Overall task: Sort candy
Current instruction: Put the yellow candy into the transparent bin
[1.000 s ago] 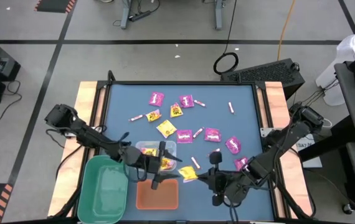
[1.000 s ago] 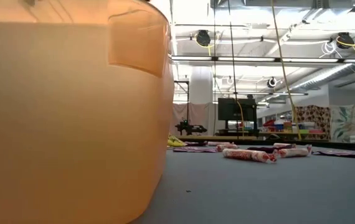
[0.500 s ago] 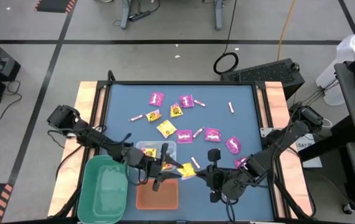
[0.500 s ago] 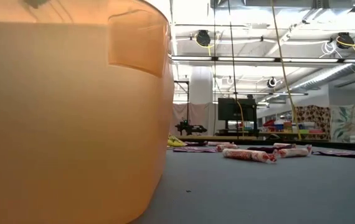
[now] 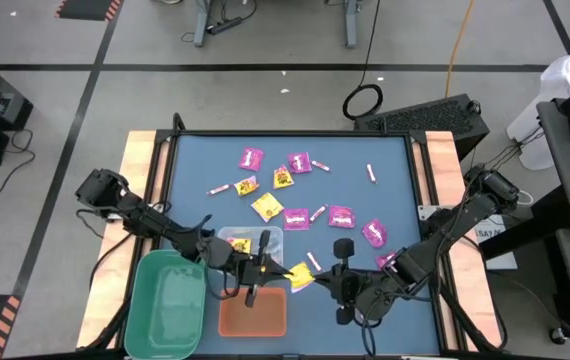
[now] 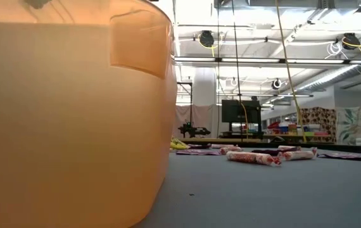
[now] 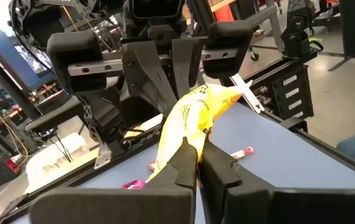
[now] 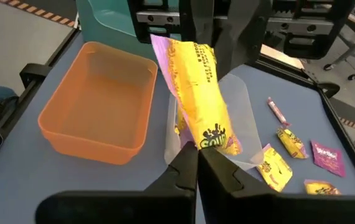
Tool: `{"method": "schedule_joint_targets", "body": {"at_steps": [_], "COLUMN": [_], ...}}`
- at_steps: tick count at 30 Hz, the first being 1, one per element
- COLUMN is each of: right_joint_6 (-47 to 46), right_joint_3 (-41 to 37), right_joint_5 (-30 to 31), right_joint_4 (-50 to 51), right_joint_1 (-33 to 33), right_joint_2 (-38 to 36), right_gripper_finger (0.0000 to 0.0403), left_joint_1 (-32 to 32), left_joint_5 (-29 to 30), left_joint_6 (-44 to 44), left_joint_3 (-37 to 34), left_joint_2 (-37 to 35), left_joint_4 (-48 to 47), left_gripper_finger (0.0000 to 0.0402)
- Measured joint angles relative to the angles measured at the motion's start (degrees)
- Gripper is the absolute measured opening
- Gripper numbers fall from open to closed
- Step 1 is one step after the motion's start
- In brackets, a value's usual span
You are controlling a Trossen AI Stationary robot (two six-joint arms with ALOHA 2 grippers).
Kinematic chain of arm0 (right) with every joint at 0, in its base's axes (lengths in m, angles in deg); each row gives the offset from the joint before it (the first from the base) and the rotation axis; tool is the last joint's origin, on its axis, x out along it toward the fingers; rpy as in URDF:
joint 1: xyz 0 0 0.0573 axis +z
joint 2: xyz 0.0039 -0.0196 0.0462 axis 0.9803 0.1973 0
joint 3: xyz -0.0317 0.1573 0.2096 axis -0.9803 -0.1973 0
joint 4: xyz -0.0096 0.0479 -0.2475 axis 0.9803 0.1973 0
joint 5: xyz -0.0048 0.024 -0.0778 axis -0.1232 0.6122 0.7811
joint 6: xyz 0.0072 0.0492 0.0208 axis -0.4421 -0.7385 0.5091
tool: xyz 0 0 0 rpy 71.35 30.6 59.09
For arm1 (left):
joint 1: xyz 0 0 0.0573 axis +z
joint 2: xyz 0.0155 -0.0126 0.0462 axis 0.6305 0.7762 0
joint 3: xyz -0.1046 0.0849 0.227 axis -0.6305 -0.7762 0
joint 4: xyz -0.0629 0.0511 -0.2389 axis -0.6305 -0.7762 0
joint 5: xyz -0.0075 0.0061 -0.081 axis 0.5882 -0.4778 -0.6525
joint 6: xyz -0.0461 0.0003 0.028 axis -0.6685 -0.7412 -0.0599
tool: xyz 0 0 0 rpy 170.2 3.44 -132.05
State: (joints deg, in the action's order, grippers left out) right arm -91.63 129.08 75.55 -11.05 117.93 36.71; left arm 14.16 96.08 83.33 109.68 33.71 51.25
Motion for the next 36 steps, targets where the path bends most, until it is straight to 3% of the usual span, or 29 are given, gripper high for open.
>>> {"method": "schedule_joint_targets", "body": {"at_steps": [6, 12, 16, 21, 27, 36], "right_joint_6": [-9.08, -20.98, -24.53, -26.93, -30.57, -30.74], "right_joint_3": [0.00, 0.00, -0.93, -3.57, -6.45, -8.39], "right_joint_5": [-0.37, 0.48, 0.43, 0.26, 0.15, 0.02], "right_joint_4": [5.07, 16.00, 17.36, 15.17, 13.15, 8.34], "right_joint_1": [0.07, 0.07, 0.07, 0.42, 0.61, 1.83], "right_joint_2": [0.00, 0.00, 0.00, 0.00, 0.00, 0.02], "right_gripper_finger": [0.0030, 0.0086, 0.0107, 0.0111, 0.0110, 0.0110], "left_joint_1": [0.14, 2.61, 3.90, 5.20, 6.23, 5.37], "left_joint_5": [0.42, 1.84, 8.80, 16.67, 17.13, 16.50], "left_joint_6": [-3.33, -15.12, -24.73, -31.40, -38.80, -42.02], "left_joint_3": [-0.04, -0.04, -0.04, -0.04, -0.04, -0.04], "left_joint_2": [-0.69, -4.24, -5.98, -6.10, -6.11, -6.10], "left_joint_4": [-1.58, -7.42, -8.78, -11.74, -14.03, -14.05], "left_gripper_finger": [0.0014, 0.0015, 0.0015, 0.0015, 0.0015, 0.0015]}}
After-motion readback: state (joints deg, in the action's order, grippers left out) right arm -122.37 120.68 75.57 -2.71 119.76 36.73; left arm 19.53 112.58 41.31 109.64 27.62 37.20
